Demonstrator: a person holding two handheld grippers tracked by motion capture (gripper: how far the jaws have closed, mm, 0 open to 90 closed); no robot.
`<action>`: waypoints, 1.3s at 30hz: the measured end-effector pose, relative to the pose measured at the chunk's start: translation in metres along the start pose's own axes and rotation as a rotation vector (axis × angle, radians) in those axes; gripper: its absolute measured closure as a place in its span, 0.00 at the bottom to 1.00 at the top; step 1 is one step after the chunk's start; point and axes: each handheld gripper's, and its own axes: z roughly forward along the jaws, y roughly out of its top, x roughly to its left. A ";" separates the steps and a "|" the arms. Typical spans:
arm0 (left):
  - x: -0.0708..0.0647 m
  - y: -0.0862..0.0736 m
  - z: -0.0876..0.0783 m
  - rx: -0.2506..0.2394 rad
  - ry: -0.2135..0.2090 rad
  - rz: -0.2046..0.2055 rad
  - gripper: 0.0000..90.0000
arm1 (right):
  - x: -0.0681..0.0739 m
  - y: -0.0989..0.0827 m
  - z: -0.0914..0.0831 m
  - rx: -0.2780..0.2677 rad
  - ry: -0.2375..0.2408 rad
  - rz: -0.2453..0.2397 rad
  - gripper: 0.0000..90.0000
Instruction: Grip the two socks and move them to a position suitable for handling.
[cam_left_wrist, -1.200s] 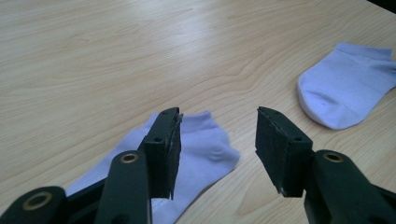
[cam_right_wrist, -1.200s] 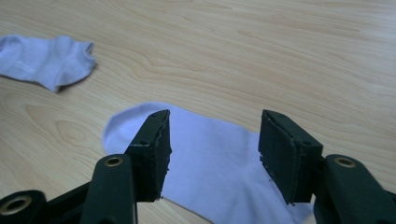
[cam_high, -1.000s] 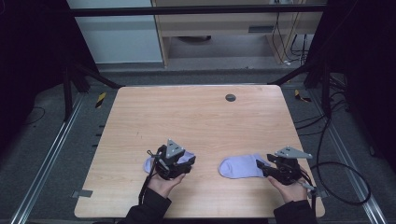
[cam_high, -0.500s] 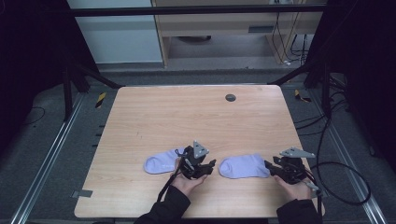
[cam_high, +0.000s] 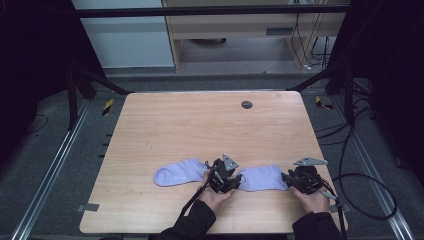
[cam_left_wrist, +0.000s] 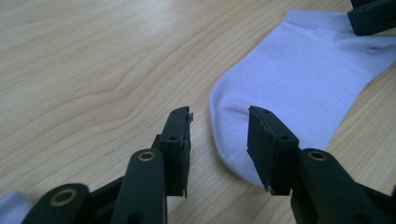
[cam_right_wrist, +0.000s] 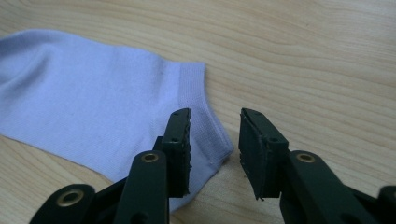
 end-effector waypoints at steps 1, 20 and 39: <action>-0.001 0.000 0.002 0.009 0.003 0.002 0.68 | 0.000 0.000 0.000 0.000 0.000 0.000 0.74; -0.002 0.003 -0.004 0.010 -0.045 -0.018 0.99 | 0.009 0.004 -0.019 -0.052 0.015 -0.012 0.97; 0.020 -0.011 -0.073 -0.011 -0.073 0.026 0.99 | 0.067 0.015 -0.048 -0.131 0.169 -0.081 0.97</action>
